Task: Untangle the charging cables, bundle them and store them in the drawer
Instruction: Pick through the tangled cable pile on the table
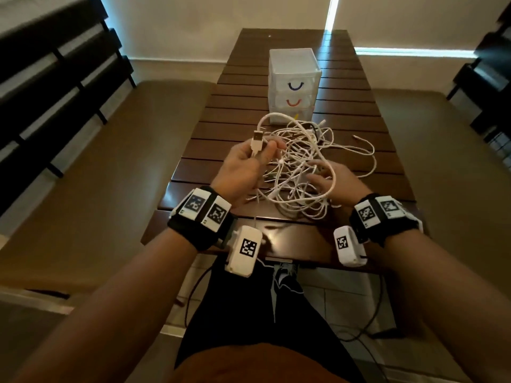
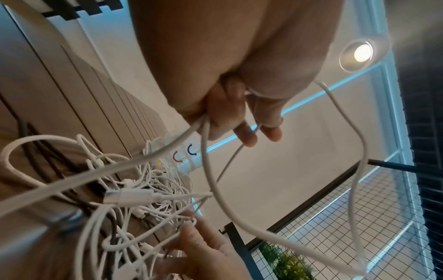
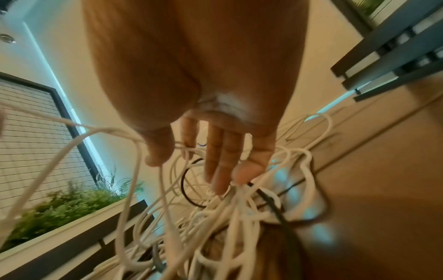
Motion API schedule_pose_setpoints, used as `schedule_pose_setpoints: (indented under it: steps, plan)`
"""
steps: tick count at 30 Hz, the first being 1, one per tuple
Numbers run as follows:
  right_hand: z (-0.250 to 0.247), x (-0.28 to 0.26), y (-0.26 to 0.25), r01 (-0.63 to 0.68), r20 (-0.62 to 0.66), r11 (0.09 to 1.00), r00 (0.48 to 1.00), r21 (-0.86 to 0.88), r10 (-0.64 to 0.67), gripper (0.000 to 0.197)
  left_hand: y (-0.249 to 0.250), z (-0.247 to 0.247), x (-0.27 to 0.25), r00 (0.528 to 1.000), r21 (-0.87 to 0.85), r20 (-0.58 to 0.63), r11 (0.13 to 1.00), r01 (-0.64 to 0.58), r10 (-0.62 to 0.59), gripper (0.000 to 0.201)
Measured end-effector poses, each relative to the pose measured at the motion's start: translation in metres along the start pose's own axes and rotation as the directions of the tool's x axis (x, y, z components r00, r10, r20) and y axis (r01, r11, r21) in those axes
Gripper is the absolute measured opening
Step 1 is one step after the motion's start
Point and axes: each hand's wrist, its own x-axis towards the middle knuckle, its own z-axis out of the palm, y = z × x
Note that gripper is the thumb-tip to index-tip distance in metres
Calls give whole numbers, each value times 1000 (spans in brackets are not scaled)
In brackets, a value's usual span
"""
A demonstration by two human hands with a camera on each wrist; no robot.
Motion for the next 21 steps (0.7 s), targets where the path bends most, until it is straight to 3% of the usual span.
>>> schedule_pose_setpoints:
  steps: [2,4,6,8,10,14,16,18,21]
  plan:
    - [-9,12,3,-42,-89,984,996,-175,26,41,3,-4,-1,999,39,-31,999,-7,9,21]
    - [-10,15,-4,11,-157,963,986,-271,-56,52,2,-4,0,998,55,-62,998,6,-3,20]
    - [-5,9,-15,133,-84,969,985,-207,-153,53,0,-1,2,999,68,-40,997,24,-21,21]
    - [2,1,-28,237,5,948,970,-211,-241,34,-1,2,2,999,58,51,998,11,-14,21]
    - [1,-4,-34,255,-16,942,964,-219,-264,14,-1,4,3,991,15,130,1000,-10,8,22]
    - [-21,-11,-44,216,145,970,969,-114,-199,16,-2,8,5,993,-67,108,996,52,-44,26]
    - [-29,-16,-49,255,193,957,955,-135,-227,12,-3,11,7,992,-159,103,984,82,-66,27]
    - [-33,-18,-48,304,137,940,949,-158,-284,13,-3,17,10,988,-201,131,974,105,-79,27]
    - [-42,-16,-52,337,10,941,941,-26,-337,11,-7,35,13,970,-76,177,981,180,-164,29]
